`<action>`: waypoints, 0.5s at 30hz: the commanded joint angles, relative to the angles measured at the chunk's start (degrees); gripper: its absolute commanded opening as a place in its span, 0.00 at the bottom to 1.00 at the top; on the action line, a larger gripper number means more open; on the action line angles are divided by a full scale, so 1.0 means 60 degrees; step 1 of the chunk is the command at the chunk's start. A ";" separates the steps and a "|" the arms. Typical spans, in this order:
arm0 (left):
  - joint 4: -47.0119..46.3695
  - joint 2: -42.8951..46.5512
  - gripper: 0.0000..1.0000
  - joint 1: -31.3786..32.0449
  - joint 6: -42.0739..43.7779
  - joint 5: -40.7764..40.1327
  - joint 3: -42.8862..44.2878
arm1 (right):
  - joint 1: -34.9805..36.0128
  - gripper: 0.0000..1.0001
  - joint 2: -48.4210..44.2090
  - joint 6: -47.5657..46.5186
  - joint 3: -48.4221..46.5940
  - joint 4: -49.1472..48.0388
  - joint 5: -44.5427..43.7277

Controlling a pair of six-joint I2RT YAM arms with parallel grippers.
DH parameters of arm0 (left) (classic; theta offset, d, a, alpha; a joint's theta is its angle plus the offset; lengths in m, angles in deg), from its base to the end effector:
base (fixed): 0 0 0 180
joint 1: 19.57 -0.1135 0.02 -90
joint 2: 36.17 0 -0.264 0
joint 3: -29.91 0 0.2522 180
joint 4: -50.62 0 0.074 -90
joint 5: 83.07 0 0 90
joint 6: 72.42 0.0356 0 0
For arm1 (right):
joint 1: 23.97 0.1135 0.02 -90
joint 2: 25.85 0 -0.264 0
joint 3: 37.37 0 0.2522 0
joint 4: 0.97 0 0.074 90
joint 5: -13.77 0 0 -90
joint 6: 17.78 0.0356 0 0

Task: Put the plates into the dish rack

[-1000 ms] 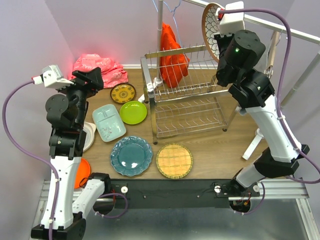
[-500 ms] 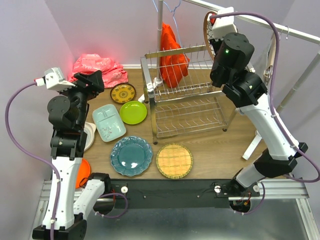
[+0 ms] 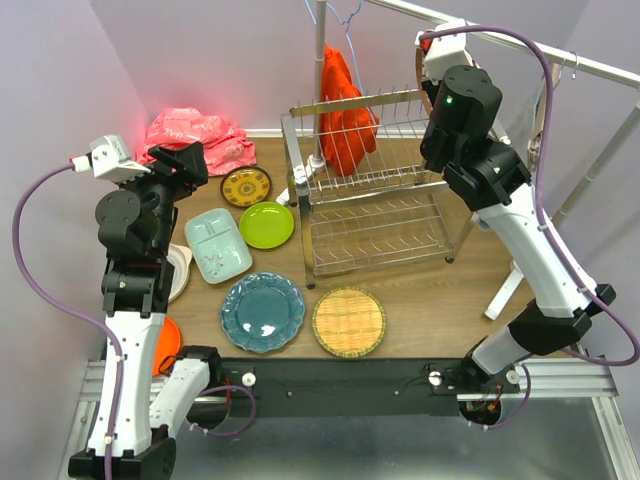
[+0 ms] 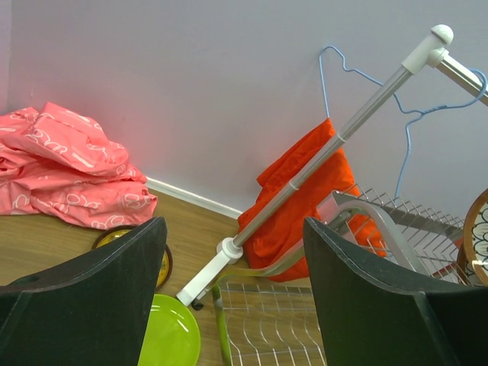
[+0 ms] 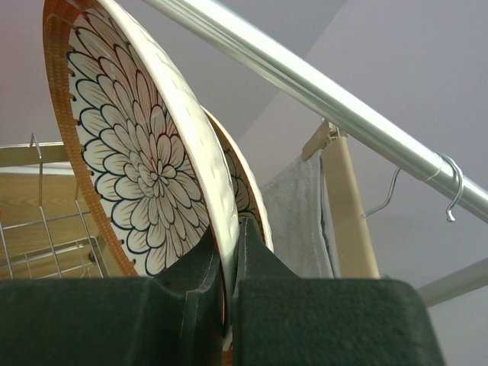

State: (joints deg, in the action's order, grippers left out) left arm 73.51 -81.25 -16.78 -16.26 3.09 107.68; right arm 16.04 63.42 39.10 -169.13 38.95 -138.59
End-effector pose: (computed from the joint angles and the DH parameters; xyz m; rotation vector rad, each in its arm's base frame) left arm 0.1537 -0.0051 0.4553 -0.4334 1.3494 -0.4834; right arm 0.2447 0.1642 0.5519 -0.1179 1.5924 -0.7302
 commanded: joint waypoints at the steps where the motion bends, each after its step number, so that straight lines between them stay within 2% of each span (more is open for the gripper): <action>1: -0.0232 -0.0016 0.81 -0.0142 0.0118 0.0302 -0.0062 | -0.0135 0.01 -0.0655 0.0057 -0.0022 -0.1224 -0.0284; 15: -0.0320 -0.0016 0.81 -0.0274 0.0001 0.0507 -0.0165 | -0.0325 0.01 -0.1109 0.0379 0.0754 -0.1253 -0.0313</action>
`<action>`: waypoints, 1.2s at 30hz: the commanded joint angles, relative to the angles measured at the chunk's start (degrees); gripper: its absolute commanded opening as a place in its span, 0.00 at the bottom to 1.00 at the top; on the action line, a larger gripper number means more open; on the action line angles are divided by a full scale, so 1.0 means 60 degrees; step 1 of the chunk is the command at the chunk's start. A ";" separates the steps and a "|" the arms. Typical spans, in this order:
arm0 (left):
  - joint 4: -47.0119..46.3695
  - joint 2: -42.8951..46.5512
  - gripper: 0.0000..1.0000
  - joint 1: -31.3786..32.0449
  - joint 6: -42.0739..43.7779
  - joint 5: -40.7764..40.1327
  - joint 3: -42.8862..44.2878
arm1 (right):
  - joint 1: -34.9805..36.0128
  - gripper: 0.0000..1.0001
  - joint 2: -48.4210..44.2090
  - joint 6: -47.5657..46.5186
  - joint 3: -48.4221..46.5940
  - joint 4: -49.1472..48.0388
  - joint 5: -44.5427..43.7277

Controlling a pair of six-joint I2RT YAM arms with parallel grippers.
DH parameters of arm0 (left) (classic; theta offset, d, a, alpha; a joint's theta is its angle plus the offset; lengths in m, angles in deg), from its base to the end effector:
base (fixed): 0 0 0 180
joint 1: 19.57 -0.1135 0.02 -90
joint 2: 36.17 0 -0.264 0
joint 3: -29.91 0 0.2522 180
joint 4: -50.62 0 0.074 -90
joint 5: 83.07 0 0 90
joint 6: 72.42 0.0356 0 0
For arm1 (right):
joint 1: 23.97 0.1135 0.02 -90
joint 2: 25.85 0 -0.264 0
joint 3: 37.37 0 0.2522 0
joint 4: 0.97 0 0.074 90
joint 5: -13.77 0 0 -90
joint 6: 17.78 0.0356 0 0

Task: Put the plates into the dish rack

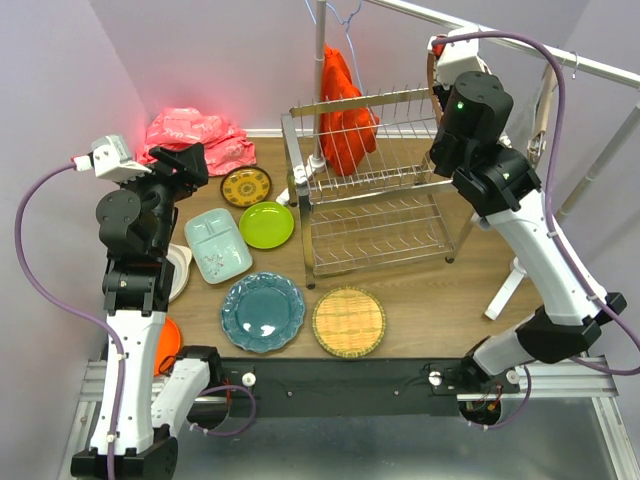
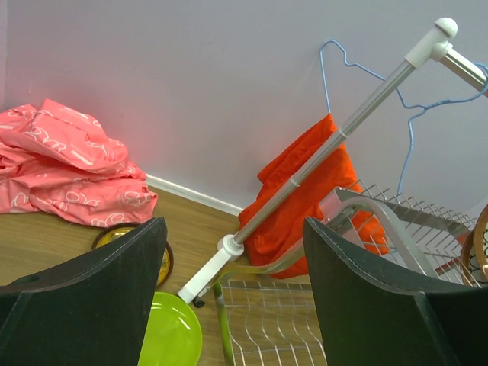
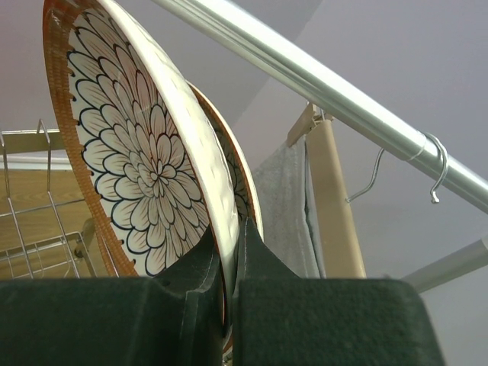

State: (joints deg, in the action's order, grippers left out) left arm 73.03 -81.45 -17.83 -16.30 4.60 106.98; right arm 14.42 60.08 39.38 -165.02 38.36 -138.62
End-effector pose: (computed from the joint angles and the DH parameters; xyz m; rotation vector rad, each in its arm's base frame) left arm 0.1567 -0.0033 0.4518 -0.4271 1.3592 -0.4859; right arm 0.2390 0.1491 0.5484 -0.0936 1.5983 -0.7505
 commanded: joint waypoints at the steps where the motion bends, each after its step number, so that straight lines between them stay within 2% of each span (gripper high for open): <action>1: -0.0225 0.0017 0.81 -0.0114 0.0009 0.0242 -0.0049 | -0.0056 0.01 -0.0567 0.0346 0.0113 -0.1155 -0.0295; 22: -0.0269 -0.0027 0.81 -0.0202 -0.0035 0.0344 -0.0049 | -0.0173 0.01 -0.1094 0.1152 0.1432 -0.1199 -0.0529; 27: -0.0284 -0.0056 0.81 -0.0202 -0.0050 0.0344 -0.0049 | -0.0173 0.04 -0.1065 0.1327 0.1388 -0.1155 -0.0529; 29: -0.0313 -0.0071 0.81 -0.0202 -0.0050 0.0344 -0.0063 | -0.0173 0.10 -0.1050 0.1357 0.1300 -0.1097 -0.0515; 36: -0.0342 -0.0071 0.81 -0.0202 -0.0065 0.0344 -0.0093 | -0.0173 0.19 -0.1036 0.1562 0.1242 -0.0950 -0.0529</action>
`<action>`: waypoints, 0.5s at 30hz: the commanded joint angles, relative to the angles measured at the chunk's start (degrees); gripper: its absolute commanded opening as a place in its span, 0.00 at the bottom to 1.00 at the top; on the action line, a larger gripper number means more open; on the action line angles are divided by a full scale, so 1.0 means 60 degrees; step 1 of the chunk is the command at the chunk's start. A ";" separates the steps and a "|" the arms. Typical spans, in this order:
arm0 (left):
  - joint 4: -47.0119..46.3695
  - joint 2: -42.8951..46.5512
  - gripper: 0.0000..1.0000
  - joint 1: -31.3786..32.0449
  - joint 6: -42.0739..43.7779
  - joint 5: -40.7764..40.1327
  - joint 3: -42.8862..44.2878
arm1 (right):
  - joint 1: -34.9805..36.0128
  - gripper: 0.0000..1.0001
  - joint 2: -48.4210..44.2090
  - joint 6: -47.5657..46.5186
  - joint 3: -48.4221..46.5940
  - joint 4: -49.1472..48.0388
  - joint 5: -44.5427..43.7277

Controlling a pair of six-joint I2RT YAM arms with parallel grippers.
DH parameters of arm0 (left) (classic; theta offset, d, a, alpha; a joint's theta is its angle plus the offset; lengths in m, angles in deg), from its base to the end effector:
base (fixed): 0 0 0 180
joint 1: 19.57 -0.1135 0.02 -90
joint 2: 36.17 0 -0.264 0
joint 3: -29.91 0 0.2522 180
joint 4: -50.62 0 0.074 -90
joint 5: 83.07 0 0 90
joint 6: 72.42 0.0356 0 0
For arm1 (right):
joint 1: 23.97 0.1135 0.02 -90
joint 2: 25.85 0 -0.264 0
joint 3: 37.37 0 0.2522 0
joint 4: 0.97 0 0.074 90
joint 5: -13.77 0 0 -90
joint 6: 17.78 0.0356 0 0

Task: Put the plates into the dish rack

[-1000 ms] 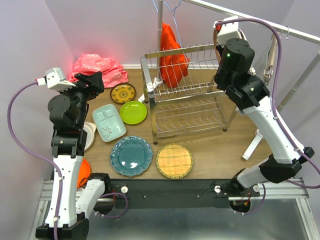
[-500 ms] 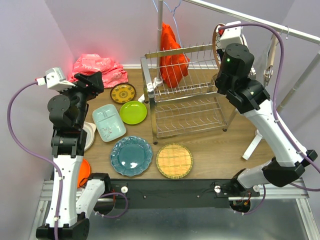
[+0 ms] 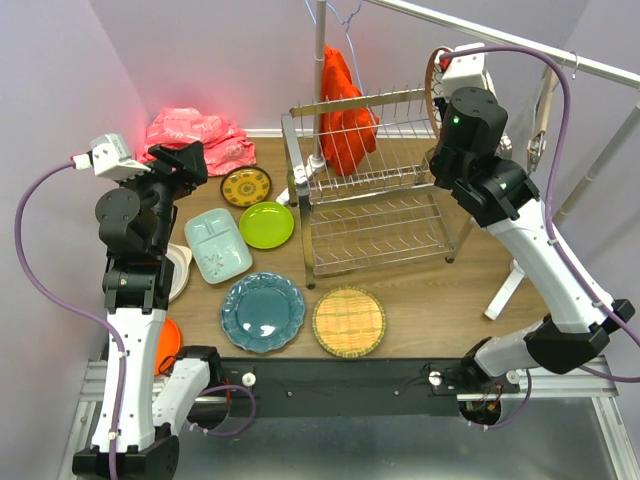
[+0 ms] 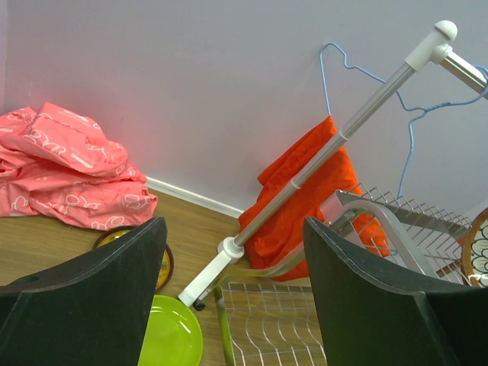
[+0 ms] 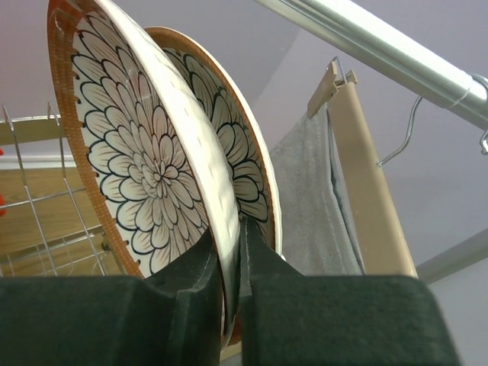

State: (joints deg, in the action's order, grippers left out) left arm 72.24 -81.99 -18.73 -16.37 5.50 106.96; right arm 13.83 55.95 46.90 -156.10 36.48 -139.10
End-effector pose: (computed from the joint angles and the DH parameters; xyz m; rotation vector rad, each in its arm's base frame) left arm 0.1597 -0.0015 0.4519 -0.4248 1.3555 -0.4856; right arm 0.2361 0.1430 0.5255 -0.0101 1.6179 -0.6918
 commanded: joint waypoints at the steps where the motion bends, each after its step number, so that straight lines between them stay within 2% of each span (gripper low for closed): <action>1: -0.0211 0.0020 0.81 -0.0052 -0.0054 0.0195 -0.0103 | -0.0075 0.21 -0.0333 0.0309 -0.0245 -0.0593 -0.0435; 11: -0.0196 0.0079 0.81 -0.0067 -0.0068 0.0458 -0.0206 | -0.0075 0.26 -0.0391 0.0470 -0.0186 -0.0446 -0.0391; 15: -0.0196 0.0093 0.81 -0.0052 -0.0069 0.0473 -0.0206 | -0.0075 0.32 -0.0406 0.0441 -0.0215 -0.0417 -0.0303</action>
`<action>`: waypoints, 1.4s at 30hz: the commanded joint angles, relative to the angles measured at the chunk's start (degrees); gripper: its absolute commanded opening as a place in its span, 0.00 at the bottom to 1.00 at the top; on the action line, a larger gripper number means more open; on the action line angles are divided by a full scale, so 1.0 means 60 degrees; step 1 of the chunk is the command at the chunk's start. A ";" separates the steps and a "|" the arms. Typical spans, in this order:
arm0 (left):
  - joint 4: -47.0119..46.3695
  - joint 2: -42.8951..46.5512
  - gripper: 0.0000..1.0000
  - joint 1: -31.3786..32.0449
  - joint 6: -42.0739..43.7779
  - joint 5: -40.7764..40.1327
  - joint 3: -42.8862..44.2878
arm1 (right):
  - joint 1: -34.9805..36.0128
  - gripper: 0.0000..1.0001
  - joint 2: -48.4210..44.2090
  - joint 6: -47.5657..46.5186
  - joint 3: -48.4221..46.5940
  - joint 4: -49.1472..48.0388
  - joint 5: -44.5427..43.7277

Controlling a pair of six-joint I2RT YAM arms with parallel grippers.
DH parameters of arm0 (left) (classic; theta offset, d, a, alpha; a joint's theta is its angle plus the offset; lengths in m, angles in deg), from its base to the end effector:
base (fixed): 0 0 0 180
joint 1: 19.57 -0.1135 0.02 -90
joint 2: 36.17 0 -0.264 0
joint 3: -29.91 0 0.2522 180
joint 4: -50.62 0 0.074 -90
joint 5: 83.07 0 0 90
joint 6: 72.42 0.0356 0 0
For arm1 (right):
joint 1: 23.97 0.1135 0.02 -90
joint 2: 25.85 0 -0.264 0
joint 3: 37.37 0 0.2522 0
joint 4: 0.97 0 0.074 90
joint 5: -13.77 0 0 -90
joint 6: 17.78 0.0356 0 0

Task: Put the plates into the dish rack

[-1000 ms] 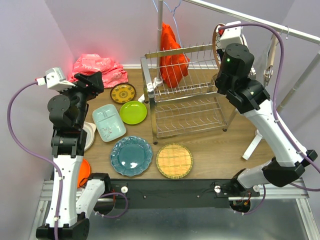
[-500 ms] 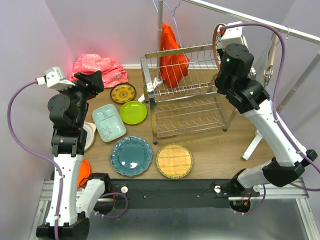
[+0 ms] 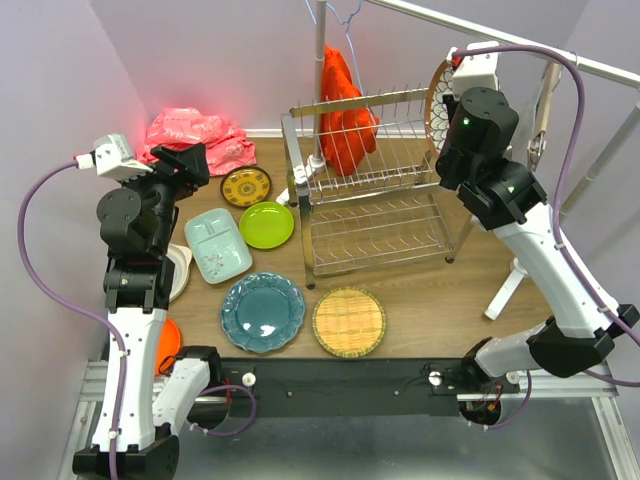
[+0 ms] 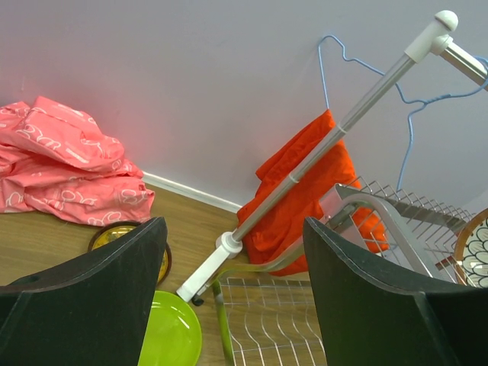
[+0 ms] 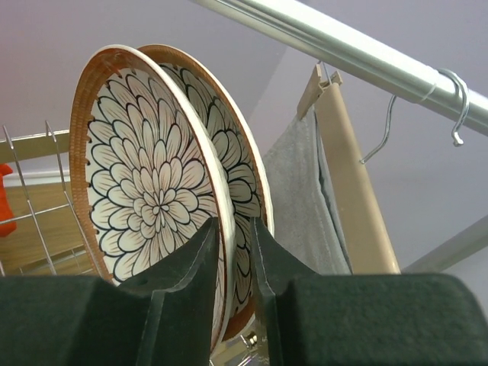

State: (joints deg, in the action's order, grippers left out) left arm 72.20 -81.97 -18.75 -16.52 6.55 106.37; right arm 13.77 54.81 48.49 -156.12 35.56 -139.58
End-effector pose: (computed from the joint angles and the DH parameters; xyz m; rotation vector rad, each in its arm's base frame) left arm 0.1611 -0.0021 0.4487 -0.4151 1.3693 -0.4988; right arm 0.2295 0.1374 0.5320 0.0457 1.5959 -0.6568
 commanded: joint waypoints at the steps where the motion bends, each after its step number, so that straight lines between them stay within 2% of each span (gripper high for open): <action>1: -0.0189 0.0075 0.81 -0.0049 -0.0057 0.0313 -0.0108 | -0.0049 0.34 -0.0216 0.0146 -0.0241 -0.0249 -0.0194; 6: -0.0189 0.0060 0.81 -0.0049 -0.0043 0.0357 -0.0078 | -0.0064 0.54 -0.0129 -0.0001 -0.0694 -0.0235 0.0084; 15: -0.0204 0.0002 0.81 -0.0266 0.0016 0.0459 0.0053 | -0.0035 0.75 0.0032 -0.0235 -0.1661 0.0058 0.0977; 30: 0.0016 0.0045 0.81 -0.0283 0.0308 0.0635 0.0303 | 0.0200 0.89 0.0311 -0.0601 -0.3375 0.0996 0.3057; 42: 0.0558 0.0031 0.81 -0.0283 0.0719 0.0855 0.0493 | 0.0200 0.98 -0.0084 -0.0748 -0.3083 0.0996 0.4873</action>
State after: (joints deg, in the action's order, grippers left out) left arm 74.06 -82.04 -20.10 -14.10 9.56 107.00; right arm 14.60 55.71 44.93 -174.70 40.19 -116.67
